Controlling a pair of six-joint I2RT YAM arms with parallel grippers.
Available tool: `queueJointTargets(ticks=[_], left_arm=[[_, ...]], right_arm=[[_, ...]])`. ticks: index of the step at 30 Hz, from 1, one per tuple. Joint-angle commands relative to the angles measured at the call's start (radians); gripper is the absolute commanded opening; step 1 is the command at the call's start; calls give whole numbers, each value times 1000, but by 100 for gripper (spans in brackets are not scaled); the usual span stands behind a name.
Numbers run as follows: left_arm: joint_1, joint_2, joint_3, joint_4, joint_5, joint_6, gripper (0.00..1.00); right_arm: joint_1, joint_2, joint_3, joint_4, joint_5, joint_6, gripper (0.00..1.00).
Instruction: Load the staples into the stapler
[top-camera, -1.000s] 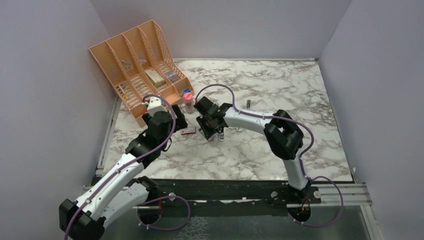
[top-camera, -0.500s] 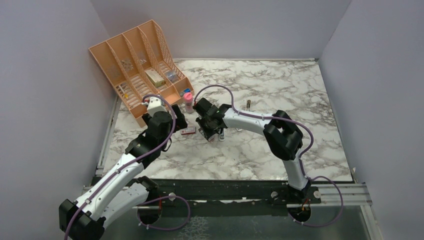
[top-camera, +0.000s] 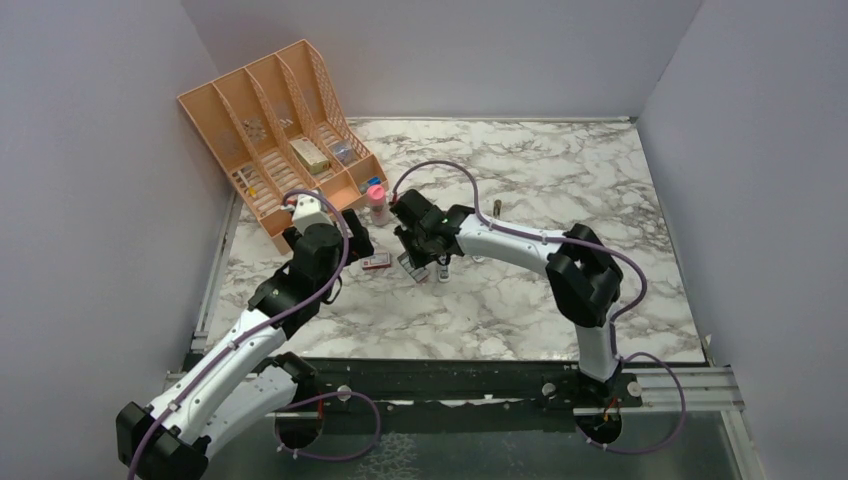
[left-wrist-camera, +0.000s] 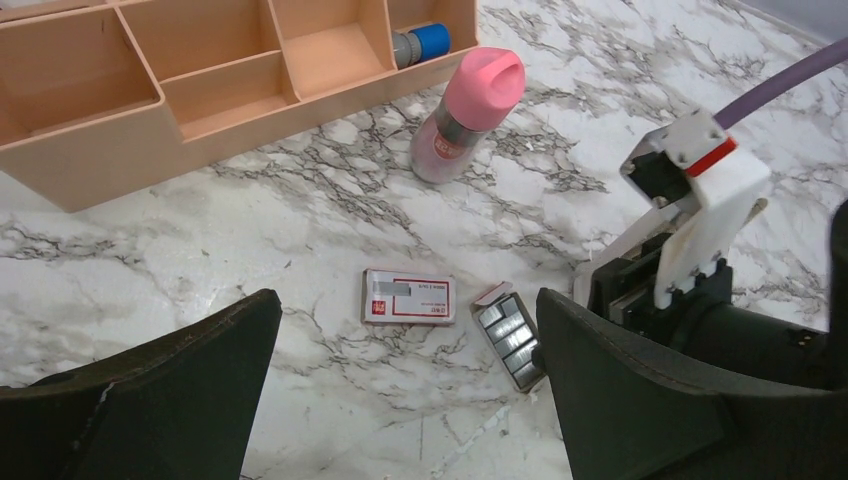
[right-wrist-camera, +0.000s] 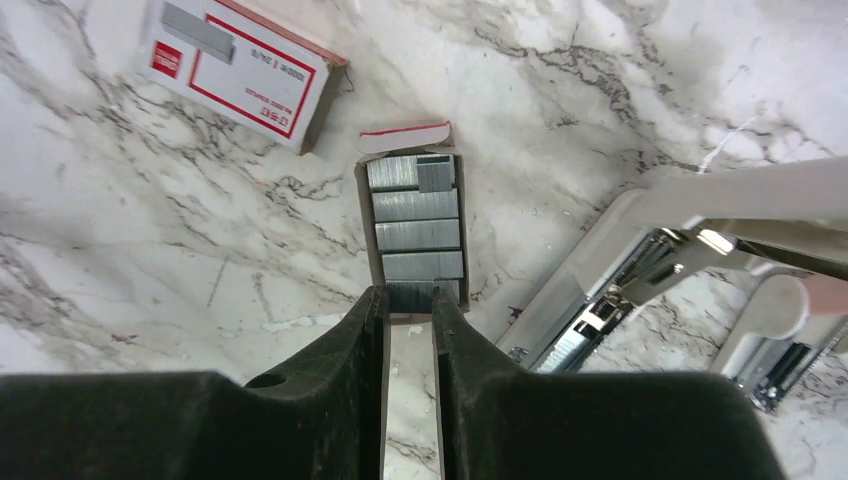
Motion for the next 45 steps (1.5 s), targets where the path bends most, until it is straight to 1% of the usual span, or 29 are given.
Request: queueJointTargets(ticks=[1,6,13,20,26,28,30,35,36,41,45], left_arm=[[6,-22,-11,7,-11,-9,99],[5,-10,-6,8,-4,-11,99],[5,7,-10,25,14,-11,99],[5,25,-3,27,12,-7,99],[6,47,5,30,15,-4,99],[5,52,7,30,15,-3,99],[5,56,7,30,15,-3,99],[6,59,-1,32,11,-5,99],[6,58,-3,34,11,-6,99],[5,57,-8,39,10,-7,99],[6,41,-17,40,0,-12,99]], right_arm=[[5,-79,-26,38,54,14,23],[3,-139,-89,18,82,21,23],[-16,-240,-267,21,83,43,27],[-26,-285,-391,38,54,62,27],[-34,-295,-456,65,30,66,27],[-34,-297,-464,72,17,59,27],[-34,-299,-469,78,12,55,31],[-34,-306,-445,57,55,88,50],[-34,-304,-439,53,74,103,52],[-35,-273,-411,62,130,166,53],[-35,-236,-395,36,194,205,51]])
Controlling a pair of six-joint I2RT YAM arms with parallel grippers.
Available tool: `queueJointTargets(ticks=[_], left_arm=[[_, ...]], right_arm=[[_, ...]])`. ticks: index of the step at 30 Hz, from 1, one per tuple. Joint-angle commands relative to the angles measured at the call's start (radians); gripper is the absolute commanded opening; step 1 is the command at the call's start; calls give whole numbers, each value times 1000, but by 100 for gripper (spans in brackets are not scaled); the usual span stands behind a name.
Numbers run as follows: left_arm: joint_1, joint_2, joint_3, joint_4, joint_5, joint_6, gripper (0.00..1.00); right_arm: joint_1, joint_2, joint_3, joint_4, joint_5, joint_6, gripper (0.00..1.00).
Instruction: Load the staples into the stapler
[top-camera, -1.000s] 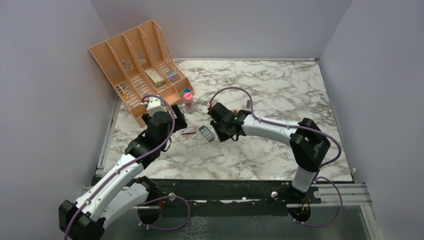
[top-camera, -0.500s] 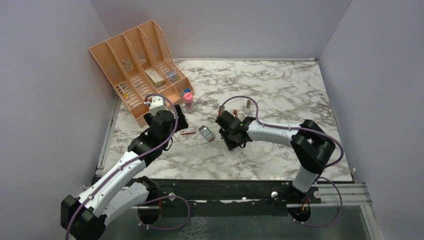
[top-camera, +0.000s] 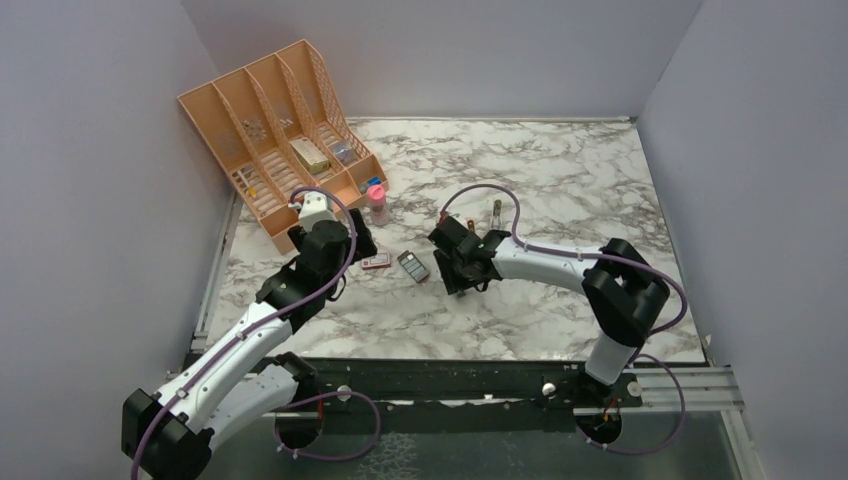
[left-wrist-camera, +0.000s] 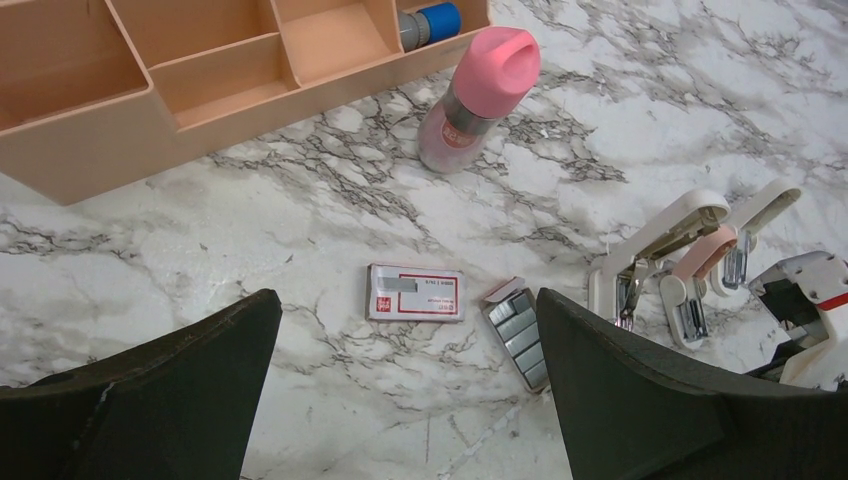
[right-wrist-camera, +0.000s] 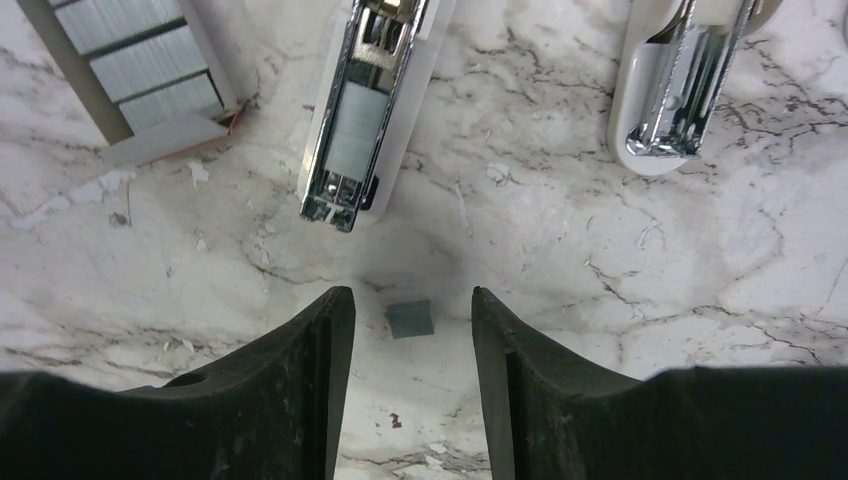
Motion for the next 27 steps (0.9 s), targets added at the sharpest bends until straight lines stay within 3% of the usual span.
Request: queueJointTargets(ticks=[1,9,27], left_arm=[[5,-20,-18,24,-2,-9,99],[6,-17,-25,25,0,-14,99],[5,-6,-30,29,10,-18,99]], right_arm=[[-3,41,35,-11,104,68,50],[-2,39,8,-28,92,68,41],[-2,-26,-93,-75,35,87,44]])
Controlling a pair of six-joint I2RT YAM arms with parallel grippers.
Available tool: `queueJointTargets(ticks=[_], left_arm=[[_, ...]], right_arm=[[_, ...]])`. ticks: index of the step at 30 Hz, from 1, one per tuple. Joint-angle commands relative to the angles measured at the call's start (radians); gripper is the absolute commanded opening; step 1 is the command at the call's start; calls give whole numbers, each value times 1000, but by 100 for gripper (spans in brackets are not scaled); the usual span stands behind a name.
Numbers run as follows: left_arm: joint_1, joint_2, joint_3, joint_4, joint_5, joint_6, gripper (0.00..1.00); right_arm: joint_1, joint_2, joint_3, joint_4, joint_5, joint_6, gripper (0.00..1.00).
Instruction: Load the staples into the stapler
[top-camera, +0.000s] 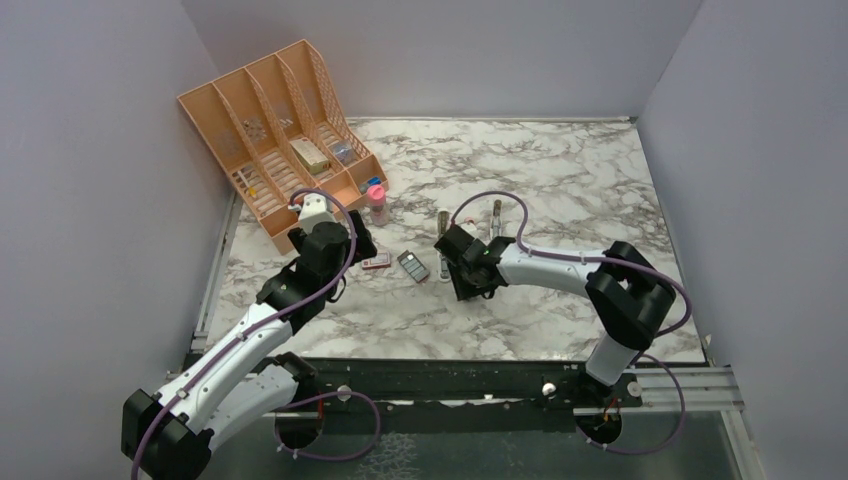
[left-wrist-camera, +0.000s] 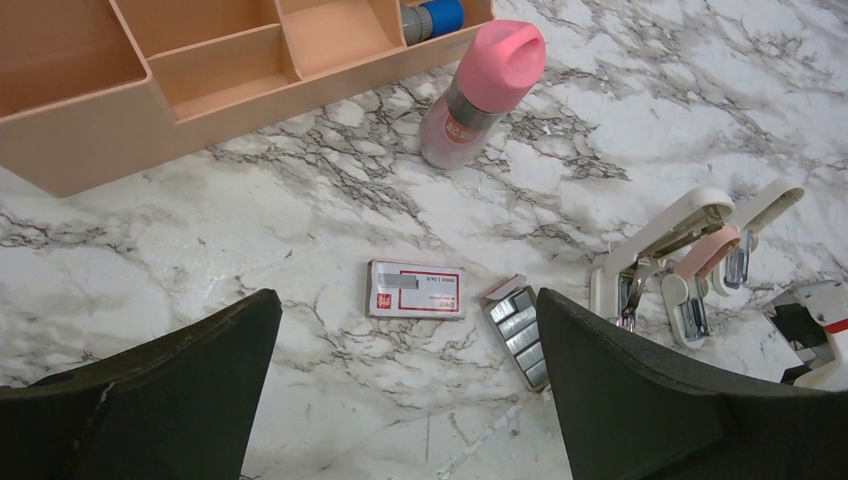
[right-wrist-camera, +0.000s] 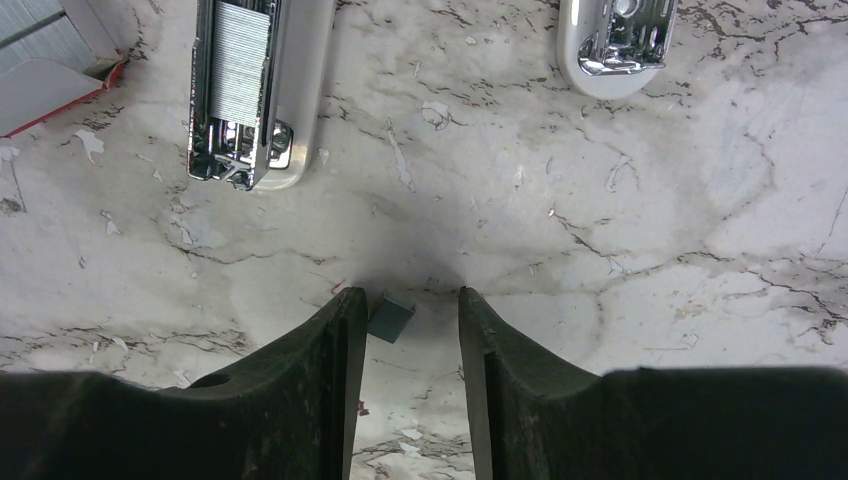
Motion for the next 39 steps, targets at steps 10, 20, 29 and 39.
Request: queueJointTargets(ticks=[10,20,29,39], left_arm=[[5,-1,-11,22,12,-5,98],[5,-3,-9,23,11,-3,99],[6,-7,-9,23,8,-1,99],[5,-5,-12,23,12,-2,99]], right_arm=[[-2,18,-11,-93,-71,134,32],[-2,45,27,-94,-17,192,32],[-3,67,52,-104,48,271,32],[-5,64,44,-107,78,288,30]])
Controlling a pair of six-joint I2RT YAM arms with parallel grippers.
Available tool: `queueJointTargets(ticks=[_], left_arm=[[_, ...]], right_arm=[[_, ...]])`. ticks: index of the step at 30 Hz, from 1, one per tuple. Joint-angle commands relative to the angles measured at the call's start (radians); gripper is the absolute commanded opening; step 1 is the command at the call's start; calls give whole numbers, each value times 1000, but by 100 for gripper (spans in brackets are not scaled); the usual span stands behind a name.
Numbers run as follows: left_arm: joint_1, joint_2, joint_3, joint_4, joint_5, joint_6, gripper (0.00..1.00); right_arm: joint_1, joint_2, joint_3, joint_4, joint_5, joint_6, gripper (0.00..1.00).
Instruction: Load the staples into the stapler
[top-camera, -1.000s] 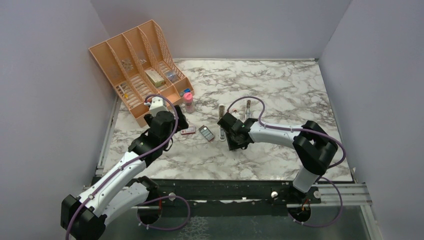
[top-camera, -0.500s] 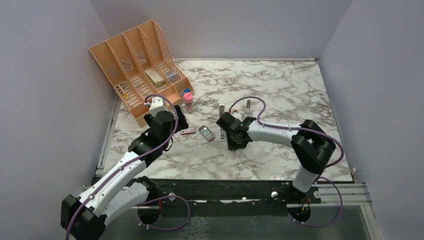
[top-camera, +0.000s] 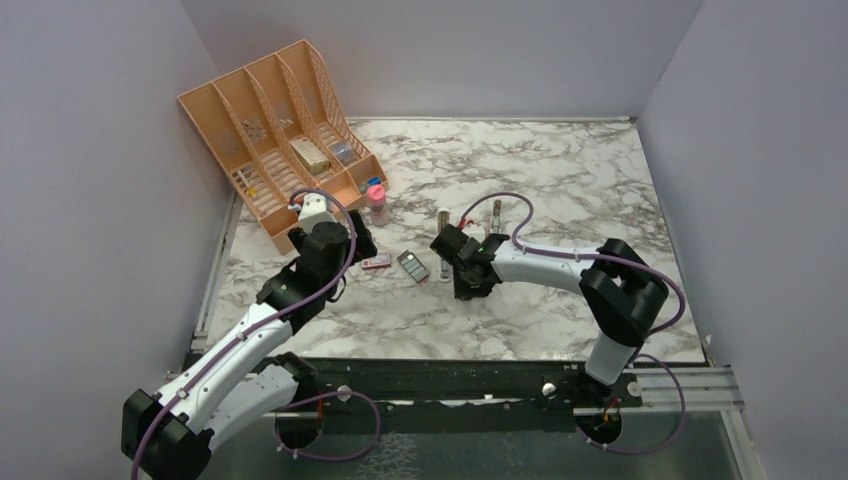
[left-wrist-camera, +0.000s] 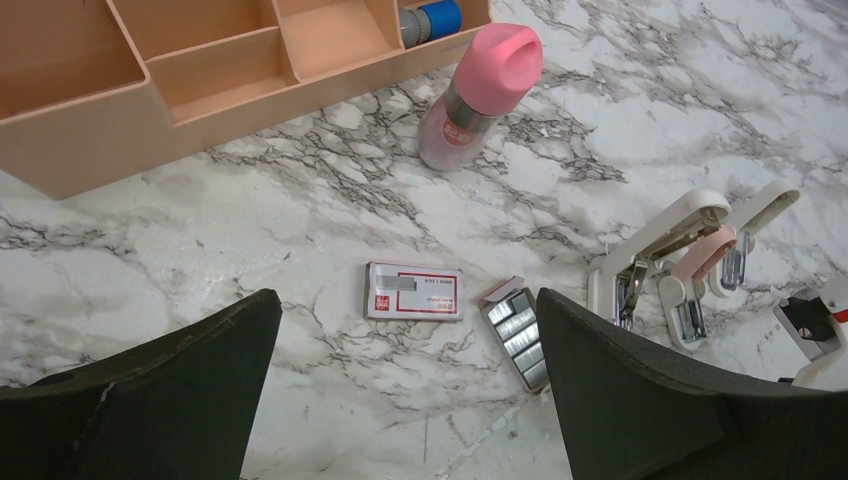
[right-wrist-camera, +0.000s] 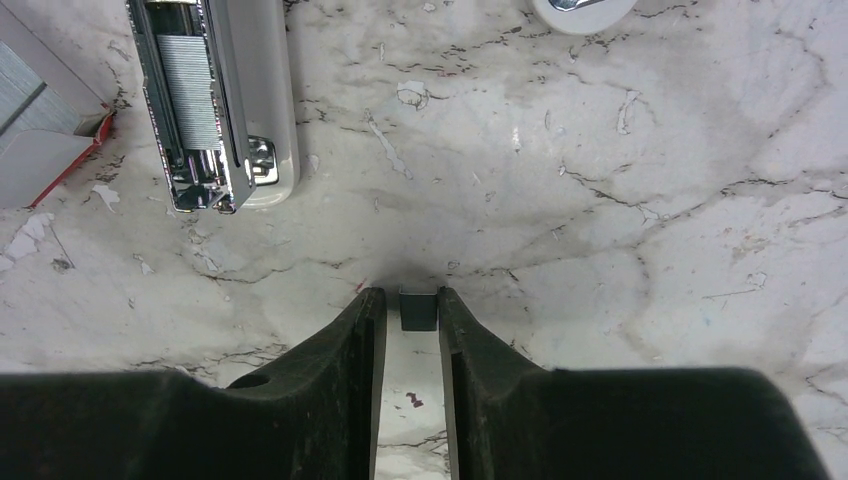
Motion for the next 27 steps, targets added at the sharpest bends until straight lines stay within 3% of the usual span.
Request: queueJointTargets(ticks=[1,11,21,27], left_arm=[[6,-5,-12,17,12,-2,99],[5,-10,-13,17,17,-2,99],[6,-19,-15,17,19,0,99],[5,-19,-15,16,19,0,99]], right_arm=[[-5,32,-2,-24,72,20,30],[-8,26,-11,-9,70,11,25],[-16,36,-12,-2,74,11,33],[-16,33,-11,22,66,2,29]])
